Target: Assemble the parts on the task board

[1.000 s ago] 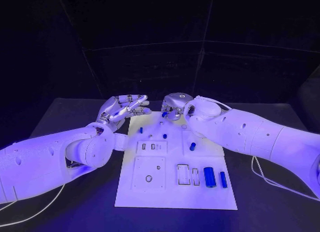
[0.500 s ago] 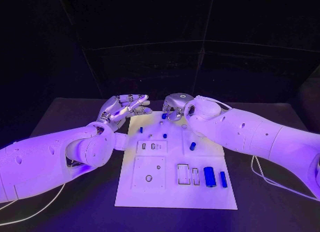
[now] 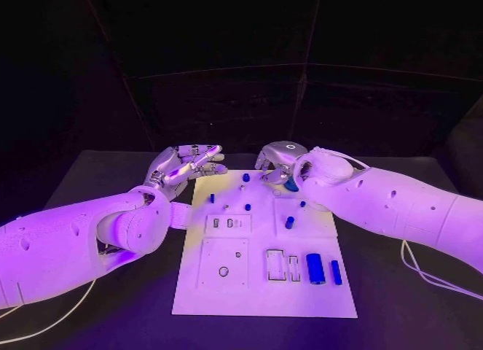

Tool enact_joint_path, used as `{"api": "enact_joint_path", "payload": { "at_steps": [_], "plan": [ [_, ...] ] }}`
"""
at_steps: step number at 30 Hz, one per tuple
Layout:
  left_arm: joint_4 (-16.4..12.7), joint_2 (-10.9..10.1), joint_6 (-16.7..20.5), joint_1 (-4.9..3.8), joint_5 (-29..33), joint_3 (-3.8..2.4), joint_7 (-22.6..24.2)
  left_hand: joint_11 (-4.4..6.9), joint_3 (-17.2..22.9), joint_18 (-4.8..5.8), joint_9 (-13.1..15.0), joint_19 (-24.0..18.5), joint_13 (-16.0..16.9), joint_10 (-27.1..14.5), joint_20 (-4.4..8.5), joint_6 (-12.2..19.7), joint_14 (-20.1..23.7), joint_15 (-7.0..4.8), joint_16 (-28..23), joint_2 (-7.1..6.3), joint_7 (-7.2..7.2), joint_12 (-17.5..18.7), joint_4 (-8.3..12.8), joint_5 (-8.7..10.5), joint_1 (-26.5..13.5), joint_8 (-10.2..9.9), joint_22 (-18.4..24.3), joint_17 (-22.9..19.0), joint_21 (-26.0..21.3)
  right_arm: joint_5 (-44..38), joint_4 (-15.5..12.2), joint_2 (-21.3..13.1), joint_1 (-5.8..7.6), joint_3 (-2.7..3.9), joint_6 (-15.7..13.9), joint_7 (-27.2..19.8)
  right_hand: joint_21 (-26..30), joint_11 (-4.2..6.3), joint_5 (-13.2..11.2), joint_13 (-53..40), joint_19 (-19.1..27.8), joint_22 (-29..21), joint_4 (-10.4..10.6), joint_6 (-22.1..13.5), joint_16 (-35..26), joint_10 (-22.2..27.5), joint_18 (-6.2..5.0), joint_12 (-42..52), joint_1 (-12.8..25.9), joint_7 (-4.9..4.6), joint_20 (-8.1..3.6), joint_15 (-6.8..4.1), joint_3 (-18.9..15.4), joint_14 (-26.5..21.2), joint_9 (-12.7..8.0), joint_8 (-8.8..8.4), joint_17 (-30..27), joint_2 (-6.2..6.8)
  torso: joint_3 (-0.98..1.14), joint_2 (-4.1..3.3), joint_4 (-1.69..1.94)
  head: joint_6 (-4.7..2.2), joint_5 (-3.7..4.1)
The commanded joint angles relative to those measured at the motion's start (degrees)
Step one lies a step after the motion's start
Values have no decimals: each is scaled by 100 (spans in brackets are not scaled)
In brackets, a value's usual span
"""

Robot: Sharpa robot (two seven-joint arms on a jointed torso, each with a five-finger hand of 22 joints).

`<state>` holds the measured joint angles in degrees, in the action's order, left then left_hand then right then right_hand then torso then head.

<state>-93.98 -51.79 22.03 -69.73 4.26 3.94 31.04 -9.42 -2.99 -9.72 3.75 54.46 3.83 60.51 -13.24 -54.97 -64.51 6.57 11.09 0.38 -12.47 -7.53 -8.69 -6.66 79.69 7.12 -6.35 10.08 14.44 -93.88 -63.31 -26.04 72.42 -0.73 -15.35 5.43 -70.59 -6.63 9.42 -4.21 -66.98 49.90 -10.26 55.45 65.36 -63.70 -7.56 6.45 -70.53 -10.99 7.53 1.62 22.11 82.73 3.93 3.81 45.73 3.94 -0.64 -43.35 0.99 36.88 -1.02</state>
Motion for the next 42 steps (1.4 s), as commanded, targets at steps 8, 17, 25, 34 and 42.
{"api": "enact_joint_path", "payload": {
  "at_steps": [8, 17, 25, 34, 42],
  "plan": [
    [-13, -49, -119, -13, -38, -3, 12, -7, -3, -76, -4, 50, -7, -27, 11, 0, -22, 15, -40, 47, -11, 42, 44, 28, 21, -30, 9, 9, 20, 1399, -801, -1048, 51, 37, -205, 169, -834, 450, 318, -2017, -919, 1445, 795, -243, 1329, -1357, 245, 2406, -29, 276, -316, -367, -1580, 399, 25, 89, 2018, 429, 15, 52, -105, -48, 29],
    [31, -24, -137, -13, -38, -3, 5, -3, -3, -76, -3, 50, -6, -24, 11, -4, -21, 14, -43, 50, -5, 43, 48, 28, 23, -30, 10, 10, 19, 1607, -708, -1260, 62, 45, 368, 449, -1247, 239, 335, -6207, -1229, 2225, 1916, -634, 2003, -1455, 375, 6224, -838, 150, -147, -172, -2426, 520, 15, 241, 3283, 275, 22, 38, -95, -36, 53],
    [72, 13, -142, -13, -38, -2, -1, -2, -3, -76, -3, 51, -6, -22, 12, -6, -21, 13, -45, 53, -3, 45, 50, 28, 23, -30, 11, 11, 18, 1573, -489, -1131, 62, 45, 638, 600, -1281, 217, 426, -6555, -1237, 2280, 1959, -675, 2061, -1524, 383, 6522, -1026, 134, -118, -149, -2366, 533, 19, 301, 3408, 175, 16, 33, -78, -30, 80],
    [94, 25, -136, -12, -38, -2, -1, -1, -3, -76, -3, 51, -6, -22, 12, -6, -21, 13, -46, 55, -2, 46, 52, 28, 24, -31, 11, 12, 17, 1531, -394, -1036, 61, 44, 935, 633, -1315, 221, 456, -6945, -1264, 2348, 1917, -605, 2106, -1690, 395, 6877, -1103, 145, -112, -148, -2358, 548, 32, 391, 3511, 125, 14, 40, -86, 6, 79],
    [105, 25, -137, -12, -38, -2, -3, 0, -1, -77, -3, 52, -7, -24, 12, -6, -21, 12, -48, 59, 0, 48, 56, 27, 27, -32, 12, 13, 16, 1515, -370, -975, 60, 43, 923, 581, -1334, 224, 454, -7053, -1284, 2389, 1898, -574, 2124, -1736, 403, 6974, -1121, 150, -112, -150, -2352, 555, 35, 421, 3553, 93, 14, 39, -77, 8, 83]
  ]
}}
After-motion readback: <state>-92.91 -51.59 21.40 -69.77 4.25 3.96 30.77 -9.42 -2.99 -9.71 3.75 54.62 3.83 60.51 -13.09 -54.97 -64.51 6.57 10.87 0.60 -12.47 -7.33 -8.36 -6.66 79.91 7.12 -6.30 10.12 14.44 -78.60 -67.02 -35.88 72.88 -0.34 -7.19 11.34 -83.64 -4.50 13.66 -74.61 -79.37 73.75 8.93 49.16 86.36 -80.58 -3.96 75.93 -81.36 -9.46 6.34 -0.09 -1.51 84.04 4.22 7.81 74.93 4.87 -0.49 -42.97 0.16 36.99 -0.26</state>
